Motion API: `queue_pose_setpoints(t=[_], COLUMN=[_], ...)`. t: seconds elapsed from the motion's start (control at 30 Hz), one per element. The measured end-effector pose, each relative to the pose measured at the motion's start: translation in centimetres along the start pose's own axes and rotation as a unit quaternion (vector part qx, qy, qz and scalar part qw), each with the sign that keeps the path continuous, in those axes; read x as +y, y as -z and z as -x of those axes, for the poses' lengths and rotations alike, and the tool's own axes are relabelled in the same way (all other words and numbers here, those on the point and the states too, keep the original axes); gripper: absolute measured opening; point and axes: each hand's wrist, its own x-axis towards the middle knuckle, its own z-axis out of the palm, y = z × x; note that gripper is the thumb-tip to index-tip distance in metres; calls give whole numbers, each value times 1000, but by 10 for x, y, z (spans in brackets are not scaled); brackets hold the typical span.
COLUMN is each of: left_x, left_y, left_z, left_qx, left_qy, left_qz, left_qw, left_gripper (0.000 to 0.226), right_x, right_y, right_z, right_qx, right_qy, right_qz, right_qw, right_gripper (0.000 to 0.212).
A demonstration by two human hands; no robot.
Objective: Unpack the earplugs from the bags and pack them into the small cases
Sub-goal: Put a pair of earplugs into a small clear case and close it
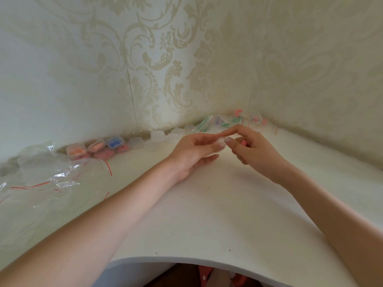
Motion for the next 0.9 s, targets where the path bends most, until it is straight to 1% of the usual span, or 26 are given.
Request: queue_pose_setpoints(t=[0.07,0.1,0.17,0.2,0.27,0.33,0.37,0.5,0.57,0.6,0.63,0.77,0.87,0.9], left_x=[1,1,1,2,-1,-2,-3,-3,-3,-3,-3,-1,0,1], left_y=[0,0,-2,-3,-4,-4,-4,-4,-5,-5,-5,-5,-4,-4], left_z=[-2,-3,-3,-2,-1,-2,-3,-2,-2,-2,-2,-1,-2,-2], left_qx=[4,4,-15,-20,-4,6,5,-2,-7,-2,6,32,34,37], left_qy=[46,58,60,59,74,78,76,87,93,96,95,91,92,90], left_qz=[112,151,201,221,253,263,263,252,249,246,239,215,218,213], left_qw=[993,987,978,973,965,962,962,964,964,964,966,972,971,972], left_gripper=[18,19,27,26,22,31,32,21,41,48,49,29,33,30], right_x=[1,1,1,0,-1,-3,-3,-3,-2,-1,0,3,3,3], right_y=[-1,-3,-9,-12,-17,-20,-20,-22,-23,-23,-22,-21,-20,-18], right_z=[-1,0,1,1,3,4,4,6,6,6,7,7,7,6], right_qx=[8,7,4,5,9,17,27,50,45,40,32,-2,-8,2], right_qy=[-8,-10,-8,-4,6,20,24,30,35,37,37,55,70,68], right_qz=[-10,-18,-31,-28,9,43,48,67,85,93,100,124,155,168], right_qw=[1000,1000,999,1000,1000,999,998,996,995,994,994,991,985,983], right_gripper=[8,10,16,19,19,19,20,25,21,20,19,17,14,11])
